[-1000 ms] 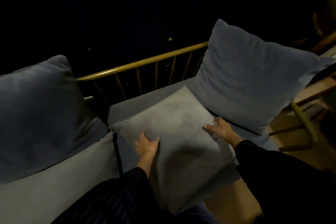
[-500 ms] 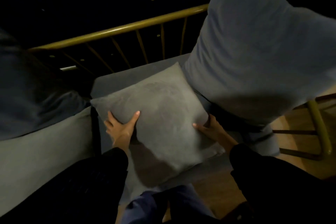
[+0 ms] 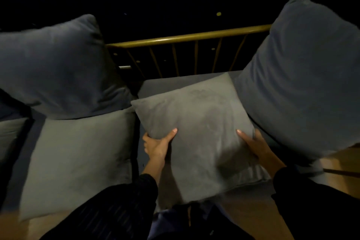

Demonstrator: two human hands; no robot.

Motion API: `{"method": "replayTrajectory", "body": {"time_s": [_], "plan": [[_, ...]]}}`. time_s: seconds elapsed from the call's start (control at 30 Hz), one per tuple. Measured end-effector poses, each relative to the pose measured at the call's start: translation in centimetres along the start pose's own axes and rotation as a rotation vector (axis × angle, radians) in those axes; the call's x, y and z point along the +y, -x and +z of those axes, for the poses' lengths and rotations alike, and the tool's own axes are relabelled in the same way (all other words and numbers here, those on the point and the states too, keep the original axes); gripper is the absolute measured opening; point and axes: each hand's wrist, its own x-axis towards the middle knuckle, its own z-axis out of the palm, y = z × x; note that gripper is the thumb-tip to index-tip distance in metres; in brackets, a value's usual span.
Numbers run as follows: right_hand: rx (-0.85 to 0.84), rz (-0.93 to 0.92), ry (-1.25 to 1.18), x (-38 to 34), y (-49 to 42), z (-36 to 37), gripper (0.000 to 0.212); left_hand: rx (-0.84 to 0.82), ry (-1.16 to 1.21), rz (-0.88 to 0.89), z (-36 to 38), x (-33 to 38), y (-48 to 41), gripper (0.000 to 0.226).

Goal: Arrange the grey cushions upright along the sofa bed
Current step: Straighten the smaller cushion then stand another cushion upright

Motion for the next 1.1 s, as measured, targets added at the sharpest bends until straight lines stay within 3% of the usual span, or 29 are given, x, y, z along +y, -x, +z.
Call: {"method": "replayTrajectory", "body": {"time_s": [0.13, 0.17, 0.27, 0.4, 0.53, 0.7, 0.8, 0.87, 0.93, 1.03, 1.1], "plan": [[-0.037, -0.093, 0.027, -1.7, 3.5, 0.4, 0.080, 0.029, 0.036, 0.024, -3.3, -0.7, 2.2, 0.132], [-0.054, -0.111, 0.010, -2.0, 4.4, 1.0, 0.080, 0.044, 0.039, 0.031, -4.5, -0.9, 2.3, 0.127], [-0.115, -0.152, -0.054, -3.0, 6.5, 4.1, 0.053, 0.096, 0.050, 0.097, -8.6, -0.6, 3.0, 0.120], [-0.237, -0.175, -0.095, -4.3, 9.9, 11.1, 0.039, 0.234, 0.084, 0.184, -17.0, 0.6, 3.2, 0.126], [-0.380, -0.199, -0.104, -3.6, 12.7, 19.3, 0.041, 0.368, 0.073, 0.284, -26.7, 0.9, 2.4, 0.140], [-0.577, -0.174, -0.027, -2.6, 15.0, 28.7, 0.069, 0.452, -0.068, 0.339, -36.2, 2.6, -1.4, 0.107], [-0.578, -0.190, 0.144, -2.9, 15.6, 31.7, 0.080, 0.375, -0.195, 0.276, -36.6, 2.0, -4.4, 0.104], [-0.550, -0.237, 0.260, -3.7, 15.3, 32.5, 0.076, 0.335, -0.281, 0.188, -35.0, 1.8, -5.3, 0.095], [-0.565, -0.280, 0.358, -4.4, 14.6, 32.3, 0.069, 0.394, -0.288, 0.158, -33.0, 2.6, -4.9, 0.083], [-0.532, -0.256, 0.452, -4.8, 13.7, 30.8, 0.060, 0.591, -0.285, 0.366, -29.2, 3.7, -2.7, 0.058], [-0.451, -0.221, 0.456, -5.1, 12.8, 28.8, 0.058, 0.556, -0.360, 0.599, -24.7, 4.1, -0.7, 0.053]]}}
